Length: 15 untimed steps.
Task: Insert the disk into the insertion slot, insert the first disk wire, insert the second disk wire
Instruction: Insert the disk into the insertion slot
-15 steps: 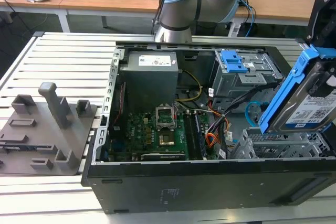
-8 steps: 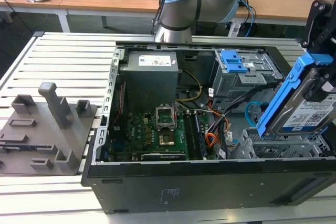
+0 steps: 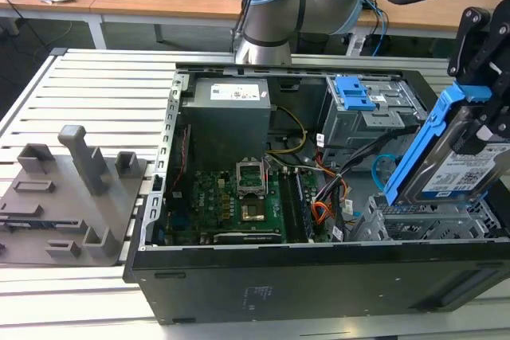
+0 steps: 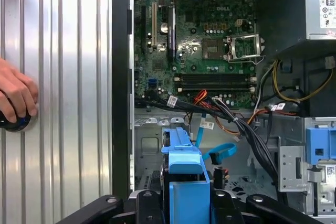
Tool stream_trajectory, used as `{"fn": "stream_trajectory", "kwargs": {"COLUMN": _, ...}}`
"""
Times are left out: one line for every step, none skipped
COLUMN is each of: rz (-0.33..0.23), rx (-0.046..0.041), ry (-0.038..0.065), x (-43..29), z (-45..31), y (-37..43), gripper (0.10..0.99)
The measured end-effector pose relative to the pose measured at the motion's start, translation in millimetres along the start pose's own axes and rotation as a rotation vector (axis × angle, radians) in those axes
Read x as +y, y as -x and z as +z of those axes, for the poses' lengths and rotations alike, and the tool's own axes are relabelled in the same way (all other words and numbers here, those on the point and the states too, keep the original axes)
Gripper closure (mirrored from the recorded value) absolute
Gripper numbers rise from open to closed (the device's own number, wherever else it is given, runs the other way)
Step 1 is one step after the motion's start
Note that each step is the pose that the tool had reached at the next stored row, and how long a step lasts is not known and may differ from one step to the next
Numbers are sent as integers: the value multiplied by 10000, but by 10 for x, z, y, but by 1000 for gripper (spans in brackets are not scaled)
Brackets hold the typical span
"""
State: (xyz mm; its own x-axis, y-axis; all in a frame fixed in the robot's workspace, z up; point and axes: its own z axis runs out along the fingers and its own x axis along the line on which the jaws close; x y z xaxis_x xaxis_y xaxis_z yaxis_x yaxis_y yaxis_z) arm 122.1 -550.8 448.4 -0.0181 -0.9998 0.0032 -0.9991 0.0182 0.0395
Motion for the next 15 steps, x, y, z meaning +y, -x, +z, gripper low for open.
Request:
{"fn": "stream_trajectory", "kwargs": {"rz": 0, "rx": 1, "ry": 0, "x": -1, "z": 19, "y": 0, "gripper": 725}}
{"fn": "stream_trajectory", "kwargs": {"rz": 0, "rx": 1, "ry": 0, "x": -2, "z": 50, "y": 0, "gripper": 725}}
{"fn": "stream_trajectory", "kwargs": {"rz": 0, "rx": 2, "ry": 0, "x": -3, "z": 85, "y": 0, "gripper": 725}}
{"fn": "stream_trajectory", "kwargs": {"rz": 0, "rx": 1, "ry": 0, "x": -4, "z": 105, "y": 0, "gripper": 725}}
{"fn": "stream_trajectory", "kwargs": {"rz": 0, "rx": 1, "ry": 0, "x": -5, "z": 127, "y": 1, "gripper": 725}}
{"fn": "stream_trajectory", "kwargs": {"rz": 0, "rx": 3, "ry": 1, "x": -4, "z": 141, "y": 1, "gripper": 725}}
{"fn": "stream_trajectory", "kwargs": {"rz": 1, "rx": 3, "ry": 0, "x": -1, "z": 156, "y": 1, "gripper": 725}}
{"fn": "stream_trajectory", "kwargs": {"rz": -1, "rx": 8, "ry": -1, "x": -1, "z": 166, "y": 1, "gripper": 725}}
{"fn": "stream_trajectory", "kwargs": {"rz": -1, "rx": 12, "ry": -2, "x": -1, "z": 181, "y": 1, "gripper": 725}}
{"fn": "stream_trajectory", "kwargs": {"rz": -1, "rx": 8, "ry": -1, "x": -1, "z": 199, "y": 1, "gripper": 725}}
{"fn": "stream_trajectory", "kwargs": {"rz": 0, "rx": -1, "ry": 1, "x": -1, "z": 221, "y": 0, "gripper": 725}}
{"fn": "stream_trajectory", "kwargs": {"rz": 1, "rx": -13, "ry": 2, "x": -2, "z": 265, "y": -1, "gripper": 725}}
{"fn": "stream_trajectory", "kwargs": {"rz": 1, "rx": -2, "ry": 1, "x": -2, "z": 266, "y": 0, "gripper": 725}}
{"fn": "stream_trajectory", "kwargs": {"rz": 1, "rx": 4, "ry": 1, "x": -3, "z": 265, "y": 1, "gripper": 725}}
{"fn": "stream_trajectory", "kwargs": {"rz": 0, "rx": 3, "ry": 1, "x": -3, "z": 267, "y": 1, "gripper": 725}}
